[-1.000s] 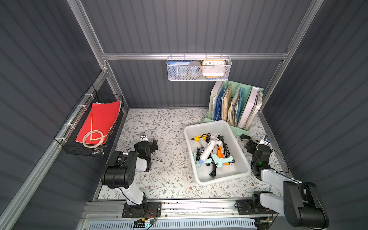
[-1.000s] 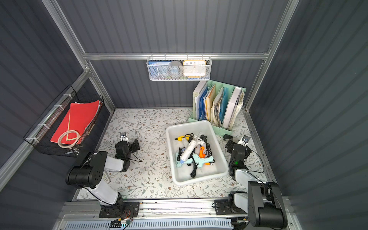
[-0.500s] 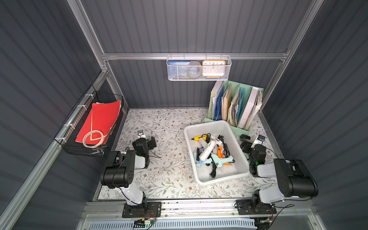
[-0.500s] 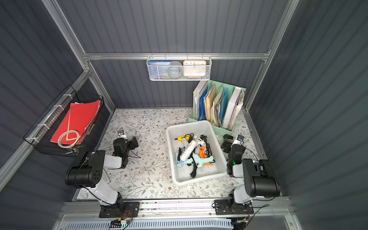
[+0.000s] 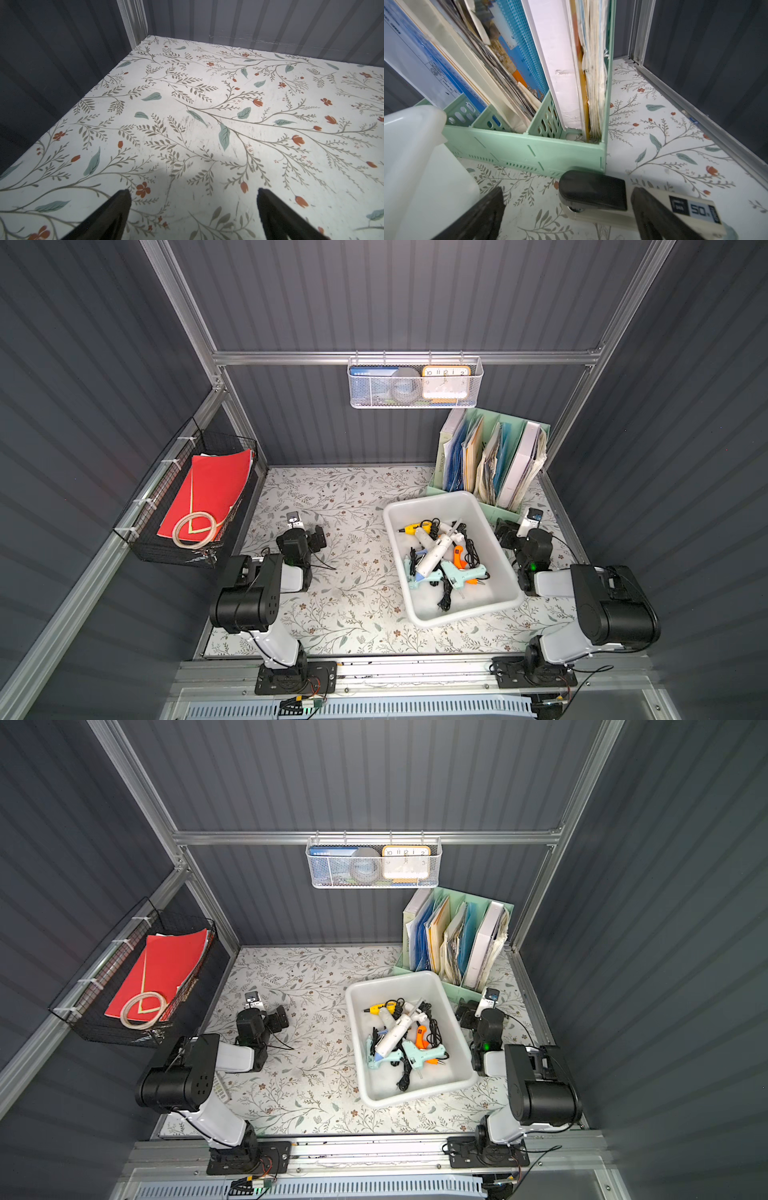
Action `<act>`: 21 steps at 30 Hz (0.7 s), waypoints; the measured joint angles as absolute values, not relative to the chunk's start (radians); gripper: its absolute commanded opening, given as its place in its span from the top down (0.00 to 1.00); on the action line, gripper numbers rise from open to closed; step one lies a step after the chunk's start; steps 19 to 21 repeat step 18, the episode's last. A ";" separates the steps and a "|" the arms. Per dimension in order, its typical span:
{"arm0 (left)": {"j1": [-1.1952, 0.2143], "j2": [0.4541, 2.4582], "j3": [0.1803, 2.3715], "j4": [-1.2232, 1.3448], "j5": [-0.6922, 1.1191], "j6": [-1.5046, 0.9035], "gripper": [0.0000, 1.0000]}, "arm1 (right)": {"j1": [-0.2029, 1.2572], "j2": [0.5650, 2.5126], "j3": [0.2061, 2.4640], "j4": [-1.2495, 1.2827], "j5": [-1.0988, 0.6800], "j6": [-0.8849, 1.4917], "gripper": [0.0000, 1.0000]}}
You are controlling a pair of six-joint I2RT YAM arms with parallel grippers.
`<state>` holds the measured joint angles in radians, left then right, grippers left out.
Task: Put the hot melt glue gun into the storage box
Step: Reset both arms
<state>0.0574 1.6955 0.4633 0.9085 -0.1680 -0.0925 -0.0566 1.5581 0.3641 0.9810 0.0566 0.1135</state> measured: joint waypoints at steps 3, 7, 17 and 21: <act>0.057 1.695 0.463 0.908 -0.168 -0.093 0.00 | -0.056 1.560 0.364 0.979 0.059 0.113 0.01; 0.058 1.695 0.463 0.908 -0.168 -0.093 0.00 | -0.056 1.560 0.362 0.979 0.064 0.113 0.01; 0.058 1.695 0.463 0.908 -0.168 -0.093 0.00 | -0.056 1.560 0.361 0.979 0.068 0.111 0.01; 0.058 1.695 0.463 0.908 -0.168 -0.093 0.00 | -0.056 1.560 0.360 0.979 0.069 0.111 0.01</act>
